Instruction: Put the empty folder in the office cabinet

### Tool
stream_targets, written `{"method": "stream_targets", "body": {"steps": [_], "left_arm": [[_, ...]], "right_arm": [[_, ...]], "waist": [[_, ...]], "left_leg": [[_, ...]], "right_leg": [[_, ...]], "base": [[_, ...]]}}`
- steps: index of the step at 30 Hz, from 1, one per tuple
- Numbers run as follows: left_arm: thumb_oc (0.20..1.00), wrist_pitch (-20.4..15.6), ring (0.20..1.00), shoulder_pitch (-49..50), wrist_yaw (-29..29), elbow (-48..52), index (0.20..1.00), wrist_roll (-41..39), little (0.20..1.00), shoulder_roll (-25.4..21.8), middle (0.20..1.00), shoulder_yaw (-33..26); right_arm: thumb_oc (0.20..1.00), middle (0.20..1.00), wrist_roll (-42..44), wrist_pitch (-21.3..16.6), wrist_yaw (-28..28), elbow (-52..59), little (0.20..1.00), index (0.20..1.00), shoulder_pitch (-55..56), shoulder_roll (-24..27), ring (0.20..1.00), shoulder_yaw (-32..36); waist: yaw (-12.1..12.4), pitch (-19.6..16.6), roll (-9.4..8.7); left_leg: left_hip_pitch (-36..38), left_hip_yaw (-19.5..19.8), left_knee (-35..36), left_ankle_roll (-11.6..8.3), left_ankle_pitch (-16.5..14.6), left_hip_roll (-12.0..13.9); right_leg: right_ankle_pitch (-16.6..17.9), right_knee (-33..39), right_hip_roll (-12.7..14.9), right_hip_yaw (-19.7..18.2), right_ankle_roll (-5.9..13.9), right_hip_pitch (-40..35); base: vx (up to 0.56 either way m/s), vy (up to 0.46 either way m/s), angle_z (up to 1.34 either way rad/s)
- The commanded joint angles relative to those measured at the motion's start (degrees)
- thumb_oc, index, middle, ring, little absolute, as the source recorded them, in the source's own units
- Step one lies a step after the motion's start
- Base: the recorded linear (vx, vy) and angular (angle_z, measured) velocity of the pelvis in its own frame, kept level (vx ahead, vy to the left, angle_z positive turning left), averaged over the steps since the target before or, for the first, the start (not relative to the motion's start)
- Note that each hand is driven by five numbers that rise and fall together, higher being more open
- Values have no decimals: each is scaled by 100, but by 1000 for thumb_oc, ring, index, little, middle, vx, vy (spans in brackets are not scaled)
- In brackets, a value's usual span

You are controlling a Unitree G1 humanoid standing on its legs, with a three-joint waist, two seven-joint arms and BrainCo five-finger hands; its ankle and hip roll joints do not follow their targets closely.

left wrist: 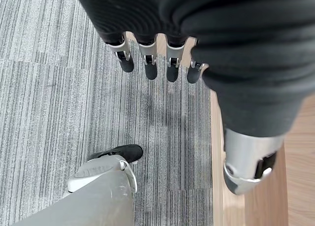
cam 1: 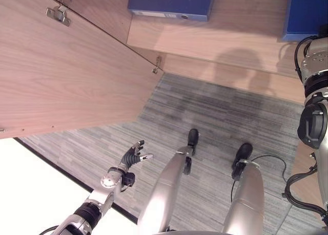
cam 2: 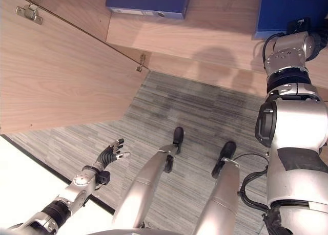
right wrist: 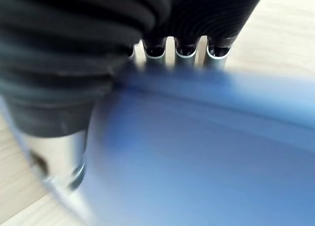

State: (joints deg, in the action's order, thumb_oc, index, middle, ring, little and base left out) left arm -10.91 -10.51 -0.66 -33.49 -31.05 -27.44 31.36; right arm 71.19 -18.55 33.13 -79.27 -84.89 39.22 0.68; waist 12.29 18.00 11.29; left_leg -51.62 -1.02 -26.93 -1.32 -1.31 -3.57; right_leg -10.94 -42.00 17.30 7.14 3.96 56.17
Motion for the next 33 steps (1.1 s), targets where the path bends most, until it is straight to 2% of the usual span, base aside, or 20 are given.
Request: {"method": "stream_targets", "body": {"steps": [1,10,19,20,22,24,33], "left_arm": [[1000,-16,1000,291,-24,0,1000,-130,1000,-317,1000,-223],[1000,20,1000,283,-41,-26,1000,-161,1000,-336,1000,-248],[1000,75,1000,251,-41,-133,1000,-200,1000,-288,1000,-321],[1000,98,1000,255,25,-136,1000,-228,1000,-351,1000,-383],[1000,108,1000,285,84,-141,1000,-210,1000,-380,1000,-441],[1000,152,1000,347,190,-198,1000,-206,1000,-452,1000,-565],[1000,254,1000,446,404,-331,1000,-161,1000,-388,1000,-766]], "right_arm": [[1000,1000,427,-291,-172,164,1000,1000,-225,316,1000,-170],[1000,1000,369,-48,-185,-28,1000,1000,-257,329,1000,-268],[1000,1000,445,378,-274,-432,1000,1000,-227,217,1000,-312],[1000,1000,445,665,-497,-549,1000,1000,-372,251,1000,-464],[1000,1000,362,828,-657,-541,1000,1000,-516,291,1000,-640],[1000,1000,-97,1259,-1016,-538,1000,1000,-762,431,1000,-1108],[1000,1000,-494,1591,-1597,-629,1000,1000,-1347,786,1000,-1834]], "waist": [[-75,-89,202],[-68,-89,176],[-81,-109,103],[-52,-117,93],[-31,-124,93],[27,-150,43],[100,-193,39]], "left_leg": [[91,273,546,-296,-235,176],[134,279,603,-297,-225,206],[261,279,712,-298,-202,229],[317,296,823,-307,-155,229],[358,303,909,-309,-122,232],[368,328,948,-313,-83,241],[455,330,1127,-310,24,263]], "right_leg": [[-533,-235,-206,-340,554,-434],[-521,-184,-231,-316,553,-507],[-495,-112,-265,-303,551,-603],[-483,-77,-254,-272,554,-632],[-468,-68,-258,-265,552,-632],[-442,-61,-243,-256,551,-632],[-379,-13,-231,-208,561,-654]], "base": [[0,0,0],[0,0,0],[0,-3,0],[12,-38,-4],[8,-26,-4],[-1,-13,-2],[0,0,0]]}}
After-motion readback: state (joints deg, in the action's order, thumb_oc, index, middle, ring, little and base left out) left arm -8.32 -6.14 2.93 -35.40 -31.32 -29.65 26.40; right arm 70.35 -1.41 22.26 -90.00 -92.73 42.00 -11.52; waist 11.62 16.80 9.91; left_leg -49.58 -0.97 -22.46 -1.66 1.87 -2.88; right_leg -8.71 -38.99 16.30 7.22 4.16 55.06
